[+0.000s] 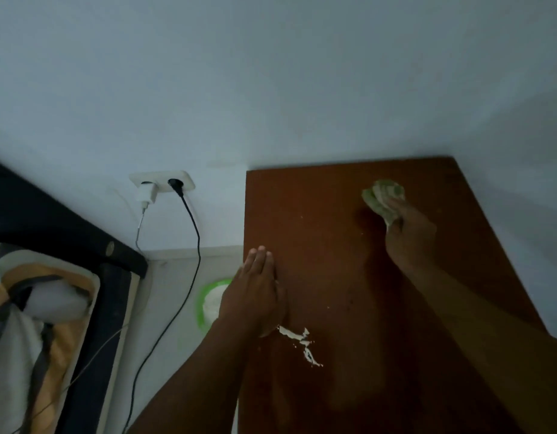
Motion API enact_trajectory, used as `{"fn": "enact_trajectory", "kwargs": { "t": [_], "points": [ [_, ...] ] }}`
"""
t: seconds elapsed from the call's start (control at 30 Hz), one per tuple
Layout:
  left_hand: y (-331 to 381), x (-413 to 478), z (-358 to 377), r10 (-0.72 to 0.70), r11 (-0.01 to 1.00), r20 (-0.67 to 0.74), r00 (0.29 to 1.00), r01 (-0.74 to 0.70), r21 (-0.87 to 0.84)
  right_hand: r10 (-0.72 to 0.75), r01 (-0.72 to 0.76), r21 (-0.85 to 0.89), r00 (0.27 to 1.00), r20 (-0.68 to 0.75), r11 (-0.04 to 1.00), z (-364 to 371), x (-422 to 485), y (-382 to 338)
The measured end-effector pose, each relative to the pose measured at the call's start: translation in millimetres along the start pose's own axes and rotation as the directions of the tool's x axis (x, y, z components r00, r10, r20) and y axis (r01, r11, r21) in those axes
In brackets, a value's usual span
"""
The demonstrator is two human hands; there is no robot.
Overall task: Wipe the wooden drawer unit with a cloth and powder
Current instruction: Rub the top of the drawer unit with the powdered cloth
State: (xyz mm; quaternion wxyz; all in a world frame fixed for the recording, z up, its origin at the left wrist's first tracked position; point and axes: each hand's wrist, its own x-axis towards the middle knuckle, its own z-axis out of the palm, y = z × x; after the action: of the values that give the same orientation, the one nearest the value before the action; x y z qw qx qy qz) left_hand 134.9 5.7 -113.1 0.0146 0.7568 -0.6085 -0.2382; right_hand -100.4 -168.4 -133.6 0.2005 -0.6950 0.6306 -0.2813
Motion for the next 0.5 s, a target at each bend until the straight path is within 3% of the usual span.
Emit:
{"fn": "enact_trajectory", "kwargs": {
  "t": [0.07, 0.13, 0.2, 0.3, 0.33, 0.4, 0.5],
  "points": [
    [-6, 15, -7, -0.010, 1.000, 0.021, 1.000, 0.010, -0.020, 0.058, -0.054, -0.082, 0.997, 0.049, 0.995, 8, 20, 10],
    [-14, 20, -13, -0.027, 0.998, 0.021, 0.999, 0.028, -0.058, -0.111, 0.121, -0.093, 0.988, 0.106, 0.988, 32, 0, 2],
    [-18, 32, 7, -0.016, 0.996, 0.010, 1.000, 0.016, -0.087, -0.334, 0.336, 0.017, 0.930, 0.154, 0.942, 58, -39, -15],
    [-18, 43, 28, -0.025, 0.977, 0.012, 1.000, 0.027, -0.210, -0.479, 0.425, 0.227, 0.819, 0.315, 0.876, 70, -86, -38],
    [-20, 41, 21, -0.026, 0.988, 0.031, 0.999, 0.030, -0.153, -0.503, 0.426, 0.282, 0.804, 0.318, 0.860, 69, -90, -43],
    [-23, 34, 3, 0.002, 0.996, 0.029, 1.000, 0.001, -0.085, -0.472, 0.385, 0.312, 0.835, 0.284, 0.869, 61, -72, -49],
    [-22, 28, -5, 0.008, 0.995, -0.019, 1.000, -0.009, -0.096, -0.406, 0.370, 0.221, 0.901, 0.151, 0.902, 59, 4, -63]
  ]
}}
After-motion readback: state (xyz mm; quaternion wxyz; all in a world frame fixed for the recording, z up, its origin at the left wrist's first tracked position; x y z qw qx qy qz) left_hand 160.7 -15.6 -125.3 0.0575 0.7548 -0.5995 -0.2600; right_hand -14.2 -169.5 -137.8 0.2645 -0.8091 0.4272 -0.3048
